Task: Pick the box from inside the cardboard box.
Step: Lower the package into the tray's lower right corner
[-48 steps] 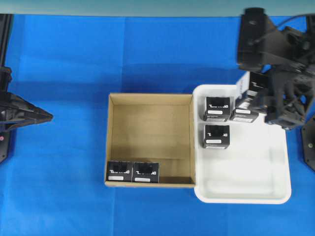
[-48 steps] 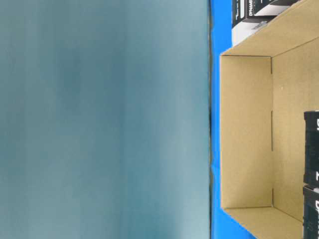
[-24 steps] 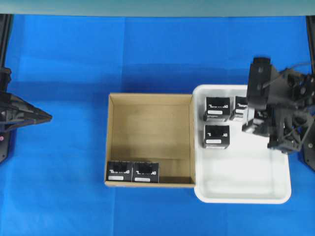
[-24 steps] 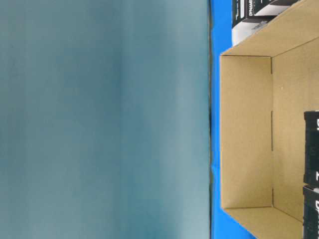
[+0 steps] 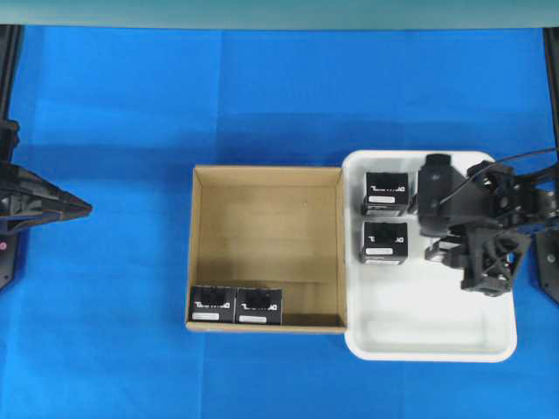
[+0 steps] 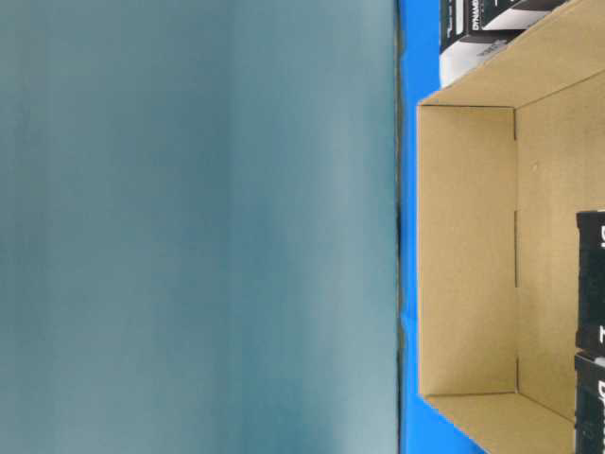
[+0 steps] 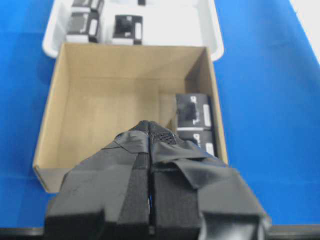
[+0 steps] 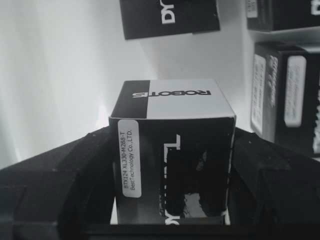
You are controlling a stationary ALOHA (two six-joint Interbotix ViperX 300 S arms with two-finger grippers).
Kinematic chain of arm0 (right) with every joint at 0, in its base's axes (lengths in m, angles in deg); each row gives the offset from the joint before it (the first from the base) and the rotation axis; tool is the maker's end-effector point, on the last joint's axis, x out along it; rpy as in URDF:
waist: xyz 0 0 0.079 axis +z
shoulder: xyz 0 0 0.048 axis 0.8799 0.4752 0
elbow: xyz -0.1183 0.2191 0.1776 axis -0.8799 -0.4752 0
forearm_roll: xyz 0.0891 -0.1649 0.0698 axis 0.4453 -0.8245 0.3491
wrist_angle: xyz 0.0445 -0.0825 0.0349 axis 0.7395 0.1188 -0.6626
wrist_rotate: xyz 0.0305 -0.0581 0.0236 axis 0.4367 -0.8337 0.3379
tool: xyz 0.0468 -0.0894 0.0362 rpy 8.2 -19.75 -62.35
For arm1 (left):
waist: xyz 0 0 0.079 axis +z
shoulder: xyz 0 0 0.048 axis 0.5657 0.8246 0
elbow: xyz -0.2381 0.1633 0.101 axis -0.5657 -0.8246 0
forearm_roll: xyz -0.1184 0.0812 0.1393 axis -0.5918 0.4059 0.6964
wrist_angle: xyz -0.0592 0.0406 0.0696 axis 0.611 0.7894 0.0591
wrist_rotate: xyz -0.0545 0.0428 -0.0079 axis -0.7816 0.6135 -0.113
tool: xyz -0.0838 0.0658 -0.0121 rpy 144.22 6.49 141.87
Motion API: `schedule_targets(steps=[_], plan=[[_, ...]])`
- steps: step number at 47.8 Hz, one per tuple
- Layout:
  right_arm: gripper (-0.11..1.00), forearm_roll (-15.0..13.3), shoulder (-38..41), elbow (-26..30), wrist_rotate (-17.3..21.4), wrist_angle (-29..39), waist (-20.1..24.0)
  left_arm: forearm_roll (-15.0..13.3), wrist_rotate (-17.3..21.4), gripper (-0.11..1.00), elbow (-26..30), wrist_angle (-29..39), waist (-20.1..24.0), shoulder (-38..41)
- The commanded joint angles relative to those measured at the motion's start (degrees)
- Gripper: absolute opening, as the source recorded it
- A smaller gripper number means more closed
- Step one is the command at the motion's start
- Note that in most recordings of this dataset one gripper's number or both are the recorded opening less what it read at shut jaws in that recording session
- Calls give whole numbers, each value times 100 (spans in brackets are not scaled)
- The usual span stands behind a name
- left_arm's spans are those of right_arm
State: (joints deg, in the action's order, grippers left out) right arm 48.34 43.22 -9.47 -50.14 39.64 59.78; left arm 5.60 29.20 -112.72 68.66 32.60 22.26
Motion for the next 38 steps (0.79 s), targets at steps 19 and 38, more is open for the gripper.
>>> schedule_targets(steps=[19, 38], plan=[[61, 9, 1116, 62, -378, -510, 26, 18, -9, -7, 176, -53, 9, 18], [61, -18, 1151, 62, -352, -580, -62, 18, -9, -7, 176, -62, 9, 26]])
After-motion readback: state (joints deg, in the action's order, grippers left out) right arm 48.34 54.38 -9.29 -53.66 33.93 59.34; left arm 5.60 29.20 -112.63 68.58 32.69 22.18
